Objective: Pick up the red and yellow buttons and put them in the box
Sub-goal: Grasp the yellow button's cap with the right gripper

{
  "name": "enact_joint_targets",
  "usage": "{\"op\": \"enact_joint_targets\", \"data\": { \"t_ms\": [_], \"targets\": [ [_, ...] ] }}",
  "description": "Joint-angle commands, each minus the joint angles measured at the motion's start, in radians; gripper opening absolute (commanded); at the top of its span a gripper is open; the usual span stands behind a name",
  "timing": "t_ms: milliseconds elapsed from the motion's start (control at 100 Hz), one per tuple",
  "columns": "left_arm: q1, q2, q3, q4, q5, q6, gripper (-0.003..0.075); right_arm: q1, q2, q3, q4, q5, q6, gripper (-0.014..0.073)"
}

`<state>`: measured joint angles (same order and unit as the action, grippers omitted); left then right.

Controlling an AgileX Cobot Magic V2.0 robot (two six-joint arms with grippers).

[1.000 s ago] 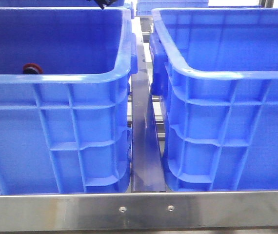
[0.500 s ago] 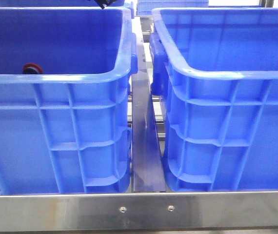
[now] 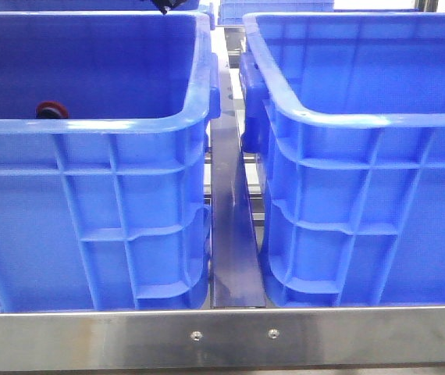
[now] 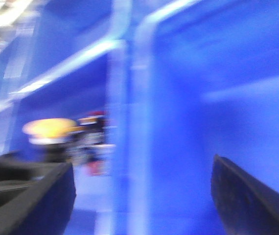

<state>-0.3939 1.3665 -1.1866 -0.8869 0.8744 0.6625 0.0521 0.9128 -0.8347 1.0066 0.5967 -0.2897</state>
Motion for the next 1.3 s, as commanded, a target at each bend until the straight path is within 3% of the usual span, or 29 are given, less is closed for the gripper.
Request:
{"op": "enact_joint_targets", "data": {
  "t_ms": [0,190,400,560,930,1020,1190,1290],
  "targets": [
    [-0.009,-0.036,-0.024,-0.064,-0.025,0.000,0.0168,0.026,0.027,-0.036,0.214,-0.029,-0.146,0.0592],
    [-0.009,-0.036,-0.024,-0.064,-0.025,0.000,0.0168,0.096,0.165,-0.038,0.523,0.006,-0.376,0.0592],
    [-0.009,-0.036,-0.024,-0.066,-0.025,0.000,0.0168,0.162,0.315,-0.081,0.748,0.096,-0.568,0.0592],
    [-0.009,-0.036,-0.024,-0.068,-0.025,0.000,0.0168,0.189,0.416,-0.135,0.790,0.189,-0.606,0.0592],
    [-0.009,-0.036,-0.024,-0.070,-0.025,0.000,0.0168,0.271,0.534,-0.251,0.792,0.182,-0.622,0.0581],
    [-0.009,-0.036,-0.024,-0.070,-0.025,0.000,0.0168,0.271,0.537,-0.252,0.792,0.181,-0.623,0.0499],
    [-0.009,-0.036,-0.024,-0.070,-0.025,0.000,0.0168,0.271,0.537,-0.252,0.792,0.186,-0.623,0.0237],
    [-0.009,-0.036,-0.024,-0.070,-0.023,0.000,0.0168,0.271,0.537,-0.252,0.792,0.188,-0.623,0.0157]
  ]
}}
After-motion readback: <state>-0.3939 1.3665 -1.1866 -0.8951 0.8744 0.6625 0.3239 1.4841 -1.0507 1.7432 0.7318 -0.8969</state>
